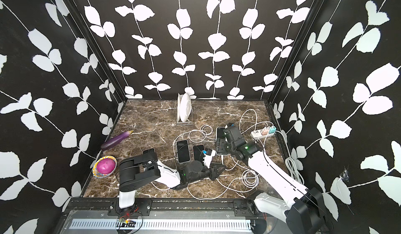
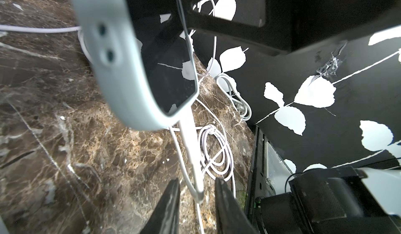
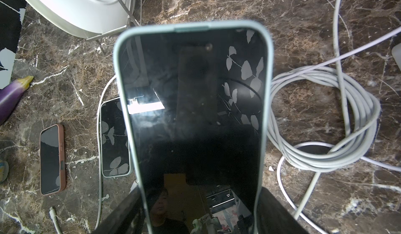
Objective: Unplug the charging cable from the phone
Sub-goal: Remove the charging cable from the phone.
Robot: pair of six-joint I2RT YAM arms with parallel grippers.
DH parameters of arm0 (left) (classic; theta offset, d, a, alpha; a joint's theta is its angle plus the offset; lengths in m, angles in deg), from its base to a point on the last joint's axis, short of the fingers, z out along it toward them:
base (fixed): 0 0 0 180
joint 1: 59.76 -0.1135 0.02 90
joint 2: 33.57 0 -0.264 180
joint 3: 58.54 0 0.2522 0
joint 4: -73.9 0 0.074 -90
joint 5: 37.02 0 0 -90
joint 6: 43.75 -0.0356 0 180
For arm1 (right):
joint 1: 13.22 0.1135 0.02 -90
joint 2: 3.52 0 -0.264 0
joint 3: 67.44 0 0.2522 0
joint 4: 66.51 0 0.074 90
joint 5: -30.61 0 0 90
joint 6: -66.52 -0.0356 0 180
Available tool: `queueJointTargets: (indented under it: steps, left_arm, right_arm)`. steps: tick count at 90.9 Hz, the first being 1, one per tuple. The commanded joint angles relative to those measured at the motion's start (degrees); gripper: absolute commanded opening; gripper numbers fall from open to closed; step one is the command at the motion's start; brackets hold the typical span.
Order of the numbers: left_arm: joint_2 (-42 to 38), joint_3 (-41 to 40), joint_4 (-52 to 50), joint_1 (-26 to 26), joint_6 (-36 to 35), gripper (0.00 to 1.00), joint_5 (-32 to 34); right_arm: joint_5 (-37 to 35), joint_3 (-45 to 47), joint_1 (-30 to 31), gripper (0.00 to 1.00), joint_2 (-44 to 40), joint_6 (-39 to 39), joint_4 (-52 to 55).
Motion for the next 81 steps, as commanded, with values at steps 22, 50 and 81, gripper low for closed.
queueJointTargets:
  steps: [22,50,81]
  left_arm:
    - [0.0,1.4,-0.3,0.3,-1.3,0.26,0.5]
    - [0.3,2.3,-1.9,0.3,-1.7,0.12,1.0]
    - [0.4,2.4,-2.7,0.3,-1.5,0.00,1.1]
  right_arm:
    - [0.5,0.0,0.0,0.00,-1.5,-1.0,-4.3]
    - [0.6,0.0,0.1,0.00,-2.3,-1.0,-3.6]
    - [-0.7,-1.2,0.0,0.00,-0.9,-0.4,-2.7]
